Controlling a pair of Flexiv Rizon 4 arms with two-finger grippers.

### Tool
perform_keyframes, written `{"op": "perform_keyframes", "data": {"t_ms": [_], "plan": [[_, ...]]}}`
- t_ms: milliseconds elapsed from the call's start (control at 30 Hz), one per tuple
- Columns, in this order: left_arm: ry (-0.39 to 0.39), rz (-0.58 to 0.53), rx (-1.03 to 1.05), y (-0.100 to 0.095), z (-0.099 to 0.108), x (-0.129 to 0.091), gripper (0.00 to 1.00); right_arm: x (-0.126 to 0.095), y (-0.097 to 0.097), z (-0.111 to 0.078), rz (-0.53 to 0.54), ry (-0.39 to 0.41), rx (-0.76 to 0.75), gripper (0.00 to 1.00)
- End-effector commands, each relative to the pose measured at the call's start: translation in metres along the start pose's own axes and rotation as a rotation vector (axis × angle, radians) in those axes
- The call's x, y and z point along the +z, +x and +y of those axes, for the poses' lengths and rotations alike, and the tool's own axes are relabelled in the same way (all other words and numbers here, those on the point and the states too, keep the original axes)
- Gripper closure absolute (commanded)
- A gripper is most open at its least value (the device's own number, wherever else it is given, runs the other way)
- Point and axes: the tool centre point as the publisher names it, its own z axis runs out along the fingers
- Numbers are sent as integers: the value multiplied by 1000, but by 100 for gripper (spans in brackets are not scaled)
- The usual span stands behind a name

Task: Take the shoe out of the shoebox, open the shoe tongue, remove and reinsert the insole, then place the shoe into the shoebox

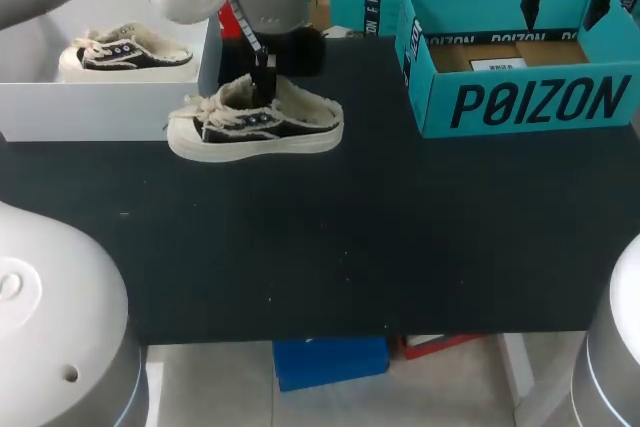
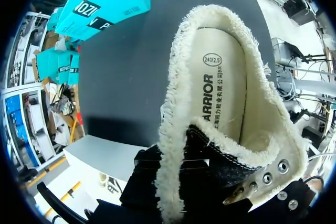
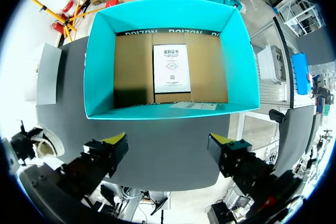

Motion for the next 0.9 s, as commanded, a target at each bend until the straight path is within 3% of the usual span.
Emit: {"op": "perform_keyframes", "data": {"t_ms": [33,433,900], "plan": [[6,1,6,-1,-18,30,100,0,0,0,0,0,0,0],[36,-11,70,11,-71,74,100,0,0,0,0,0,0,0],[64,-21,129,32,-84,105,100,0,0,0,0,0,0,0]]}}
